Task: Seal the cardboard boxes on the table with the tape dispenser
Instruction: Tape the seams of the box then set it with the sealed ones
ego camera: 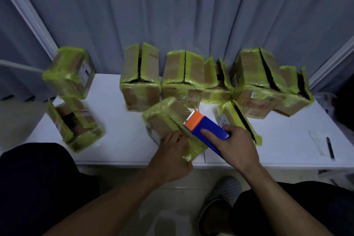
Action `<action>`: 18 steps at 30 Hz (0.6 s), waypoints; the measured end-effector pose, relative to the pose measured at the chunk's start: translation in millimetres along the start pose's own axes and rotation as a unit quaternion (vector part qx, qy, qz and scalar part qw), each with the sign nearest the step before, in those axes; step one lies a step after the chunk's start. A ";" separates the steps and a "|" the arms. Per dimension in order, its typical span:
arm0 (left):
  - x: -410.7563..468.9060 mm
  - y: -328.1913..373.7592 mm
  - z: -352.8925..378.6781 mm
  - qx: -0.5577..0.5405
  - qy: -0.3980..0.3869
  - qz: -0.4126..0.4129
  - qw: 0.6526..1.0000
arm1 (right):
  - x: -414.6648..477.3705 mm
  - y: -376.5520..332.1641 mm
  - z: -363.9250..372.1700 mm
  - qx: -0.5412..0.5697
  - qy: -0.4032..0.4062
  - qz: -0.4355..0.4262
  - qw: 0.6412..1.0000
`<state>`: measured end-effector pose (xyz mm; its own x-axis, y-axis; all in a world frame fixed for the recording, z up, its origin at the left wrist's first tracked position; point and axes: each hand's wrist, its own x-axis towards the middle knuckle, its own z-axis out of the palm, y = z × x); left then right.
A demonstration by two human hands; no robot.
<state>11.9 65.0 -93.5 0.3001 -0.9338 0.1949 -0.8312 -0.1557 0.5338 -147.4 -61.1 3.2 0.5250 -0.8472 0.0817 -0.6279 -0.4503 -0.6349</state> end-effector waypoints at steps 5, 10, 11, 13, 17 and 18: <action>1.6 -24.6 -29.0 -0.105 -0.064 0.065 0.990 | -5.5 -6.1 -4.1 0.004 -0.041 -0.008 0.999; -2.5 -47.2 -53.9 -0.106 -0.011 0.038 0.994 | -5.6 -2.9 2.2 0.094 -0.067 0.002 0.993; -3.5 -47.3 -57.1 -0.101 -0.007 0.023 0.995 | -5.7 -3.3 3.7 0.094 -0.073 0.000 0.993; -9.5 -47.6 -62.1 -0.083 -0.022 0.006 0.996 | -7.6 -3.9 8.0 0.106 -0.098 -0.004 0.990; -23.7 -46.2 -72.1 -0.112 -0.001 -0.037 0.993 | -16.4 -6.0 14.4 0.134 -0.147 -0.008 0.980; -25.4 -42.2 -77.0 -0.159 0.039 -0.082 0.983 | -18.6 -6.9 15.4 0.135 -0.155 -0.012 0.979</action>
<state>75.4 120.1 -57.6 0.4635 -0.8750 0.1397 -0.5835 -0.1827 0.7913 -144.1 -37.9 -5.7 0.7131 -0.6923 -0.1104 -0.4595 -0.3426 -0.8194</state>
